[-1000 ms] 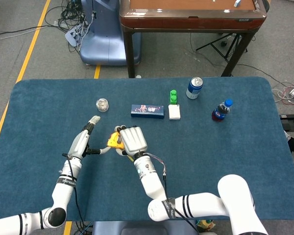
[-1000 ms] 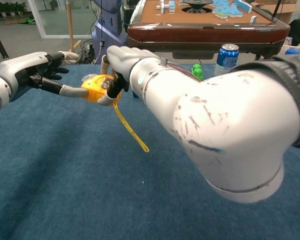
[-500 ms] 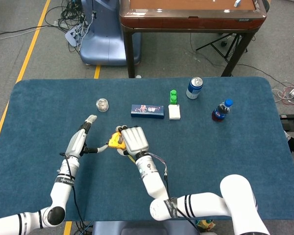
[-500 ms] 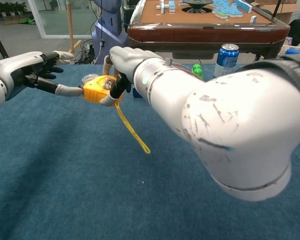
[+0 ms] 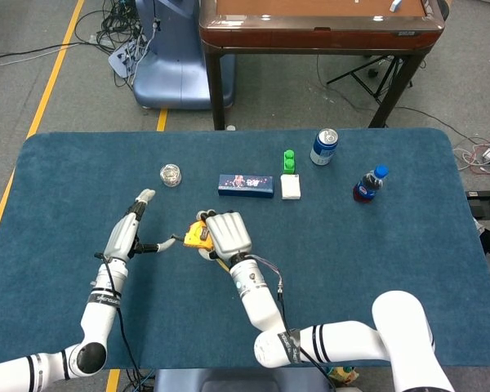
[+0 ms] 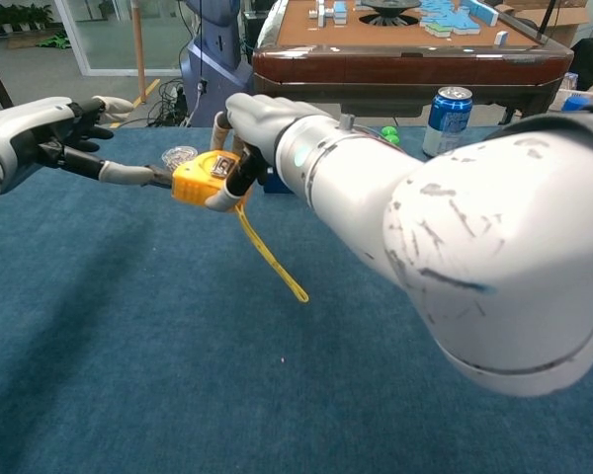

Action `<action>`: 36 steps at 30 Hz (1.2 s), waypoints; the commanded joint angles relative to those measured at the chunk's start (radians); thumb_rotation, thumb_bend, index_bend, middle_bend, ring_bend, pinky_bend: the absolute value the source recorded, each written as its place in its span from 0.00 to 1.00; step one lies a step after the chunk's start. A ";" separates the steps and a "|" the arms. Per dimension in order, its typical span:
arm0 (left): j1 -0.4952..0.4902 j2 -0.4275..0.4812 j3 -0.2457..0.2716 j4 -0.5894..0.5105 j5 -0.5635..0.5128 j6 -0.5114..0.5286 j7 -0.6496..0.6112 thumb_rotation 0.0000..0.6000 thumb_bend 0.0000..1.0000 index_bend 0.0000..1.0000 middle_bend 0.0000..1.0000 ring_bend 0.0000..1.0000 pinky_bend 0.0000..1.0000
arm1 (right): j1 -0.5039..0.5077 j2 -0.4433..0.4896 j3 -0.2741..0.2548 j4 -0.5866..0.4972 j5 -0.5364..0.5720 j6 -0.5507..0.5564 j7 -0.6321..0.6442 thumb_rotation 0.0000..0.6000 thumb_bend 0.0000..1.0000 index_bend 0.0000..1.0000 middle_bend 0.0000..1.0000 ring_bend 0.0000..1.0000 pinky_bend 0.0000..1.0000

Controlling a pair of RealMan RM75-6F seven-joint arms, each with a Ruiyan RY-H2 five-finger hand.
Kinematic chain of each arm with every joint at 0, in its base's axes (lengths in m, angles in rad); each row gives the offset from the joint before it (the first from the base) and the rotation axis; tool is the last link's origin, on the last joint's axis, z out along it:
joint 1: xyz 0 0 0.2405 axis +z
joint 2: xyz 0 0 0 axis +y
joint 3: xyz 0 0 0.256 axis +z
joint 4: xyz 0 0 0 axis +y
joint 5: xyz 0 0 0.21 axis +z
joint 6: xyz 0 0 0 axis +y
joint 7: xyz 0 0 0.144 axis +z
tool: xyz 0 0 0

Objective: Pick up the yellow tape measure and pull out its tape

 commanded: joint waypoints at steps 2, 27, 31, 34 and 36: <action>0.001 0.006 0.002 -0.004 0.000 -0.006 -0.002 1.00 0.13 0.01 0.00 0.00 0.00 | 0.000 0.001 0.003 -0.002 -0.002 -0.001 0.003 1.00 0.73 0.58 0.58 0.50 0.37; -0.001 0.037 0.006 -0.003 -0.010 -0.056 -0.033 1.00 0.33 0.38 0.00 0.00 0.00 | 0.003 0.000 0.005 0.013 0.004 -0.006 0.003 1.00 0.73 0.58 0.58 0.50 0.37; -0.002 0.041 0.005 -0.004 -0.011 -0.061 -0.038 1.00 0.35 0.45 0.00 0.00 0.00 | 0.003 0.001 0.009 0.015 0.008 -0.008 0.004 1.00 0.73 0.58 0.58 0.50 0.37; -0.004 0.040 0.004 -0.001 -0.011 -0.063 -0.043 1.00 0.35 0.49 0.00 0.00 0.00 | 0.003 0.002 0.009 0.017 0.010 -0.011 0.006 1.00 0.73 0.58 0.58 0.50 0.37; -0.005 0.040 0.005 -0.002 -0.010 -0.066 -0.047 1.00 0.36 0.52 0.00 0.00 0.00 | 0.003 0.003 0.010 0.018 0.011 -0.013 0.007 1.00 0.73 0.58 0.58 0.50 0.37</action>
